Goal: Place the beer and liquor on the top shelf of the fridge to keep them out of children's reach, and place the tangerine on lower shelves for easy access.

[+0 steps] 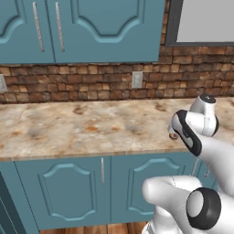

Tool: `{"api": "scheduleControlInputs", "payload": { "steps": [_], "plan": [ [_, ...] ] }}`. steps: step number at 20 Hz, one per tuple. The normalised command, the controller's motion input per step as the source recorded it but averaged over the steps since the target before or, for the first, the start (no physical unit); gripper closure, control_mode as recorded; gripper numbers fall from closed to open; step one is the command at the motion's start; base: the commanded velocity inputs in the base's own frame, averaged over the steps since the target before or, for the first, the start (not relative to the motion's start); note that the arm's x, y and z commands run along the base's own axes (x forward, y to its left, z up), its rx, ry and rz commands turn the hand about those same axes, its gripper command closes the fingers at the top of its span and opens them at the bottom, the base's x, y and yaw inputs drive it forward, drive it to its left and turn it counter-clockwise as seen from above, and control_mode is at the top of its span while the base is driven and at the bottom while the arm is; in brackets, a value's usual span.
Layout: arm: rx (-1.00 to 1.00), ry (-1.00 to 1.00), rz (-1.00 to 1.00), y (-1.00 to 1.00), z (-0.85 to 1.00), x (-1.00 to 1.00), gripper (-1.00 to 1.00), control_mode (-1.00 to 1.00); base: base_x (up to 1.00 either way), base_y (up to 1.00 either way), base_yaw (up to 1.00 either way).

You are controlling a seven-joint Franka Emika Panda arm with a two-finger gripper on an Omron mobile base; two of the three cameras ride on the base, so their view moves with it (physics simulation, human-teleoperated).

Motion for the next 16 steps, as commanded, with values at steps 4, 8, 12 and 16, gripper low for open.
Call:
{"api": "scheduleControlInputs", "payload": {
  "steps": [4,8,12,16],
  "plan": [
    [0.00,0.04,0.00,-0.19,-0.22,0.30,-1.00,-1.00,0.00,0.00,0.00],
    [0.01,0.03,0.00,-0.20,-0.20,0.26,-1.00,-1.00,0.00,0.00,0.00],
    [0.00,0.02,0.00,-0.15,-0.19,0.21,-1.00,-1.00,0.00,0.00,0.00],
    [0.00,0.00,0.00,-0.01,-0.19,0.14,-1.00,-1.00,0.00,0.00,0.00]
  ]
}}
